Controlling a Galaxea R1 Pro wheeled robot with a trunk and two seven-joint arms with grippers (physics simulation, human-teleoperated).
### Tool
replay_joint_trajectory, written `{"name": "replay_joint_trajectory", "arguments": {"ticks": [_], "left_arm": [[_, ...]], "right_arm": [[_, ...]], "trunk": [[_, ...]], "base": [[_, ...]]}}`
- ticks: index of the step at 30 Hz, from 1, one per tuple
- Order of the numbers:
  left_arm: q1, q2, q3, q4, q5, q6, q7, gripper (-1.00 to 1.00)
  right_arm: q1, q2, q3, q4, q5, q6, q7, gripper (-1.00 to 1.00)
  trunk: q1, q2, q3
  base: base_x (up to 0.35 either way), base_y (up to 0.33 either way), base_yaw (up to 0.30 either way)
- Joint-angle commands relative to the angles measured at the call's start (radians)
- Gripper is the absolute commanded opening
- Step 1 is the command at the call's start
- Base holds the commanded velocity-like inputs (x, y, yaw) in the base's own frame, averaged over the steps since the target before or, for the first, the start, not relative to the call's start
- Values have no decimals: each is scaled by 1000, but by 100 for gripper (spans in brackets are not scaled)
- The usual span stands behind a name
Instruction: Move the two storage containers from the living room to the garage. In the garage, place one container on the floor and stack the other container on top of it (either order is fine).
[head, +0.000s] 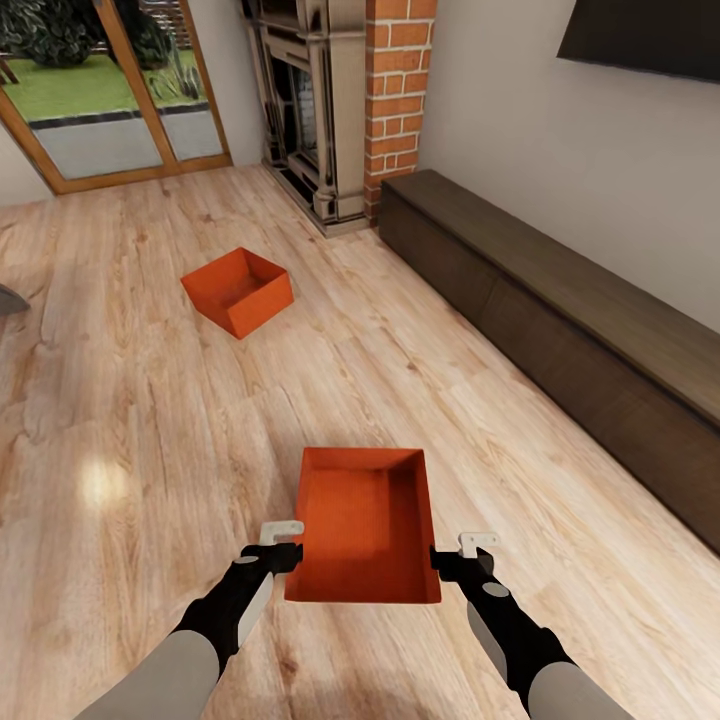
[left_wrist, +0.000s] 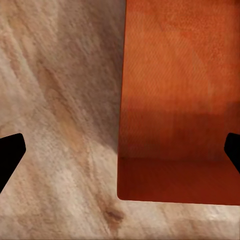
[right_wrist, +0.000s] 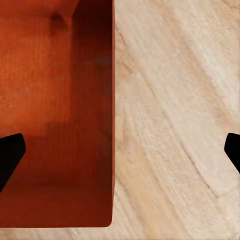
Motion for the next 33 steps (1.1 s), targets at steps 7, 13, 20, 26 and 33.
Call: {"name": "replay_joint_trajectory", "arguments": {"ticks": [7,13,20,26,33], "left_arm": [[0,0,1,10,-1,5,6,100],[0,2,2,15,0,2,6,100],[0,2,2,15,0,1,6,100],[0,3,2,1,0,-28,6,100],[0,1,1,0,0,-83,8,100]], "right_arm": [[0,-1,8,0,-12,3,-12,100],[-1,4,8,0,-13,3,-13,100],[0,12,8,0,-9,4,-13,100],[0,13,8,0,-10,41,-11,100],[0,13,8,0,-11,41,-6,100]], "trunk": [[27,-50,-23],[50,-92,-41],[77,-141,-63],[100,-183,-82],[127,-232,-104]], "base": [[0,0,0],[0,0,0],[0,0,0],[0,0,0],[0,0,0]]}}
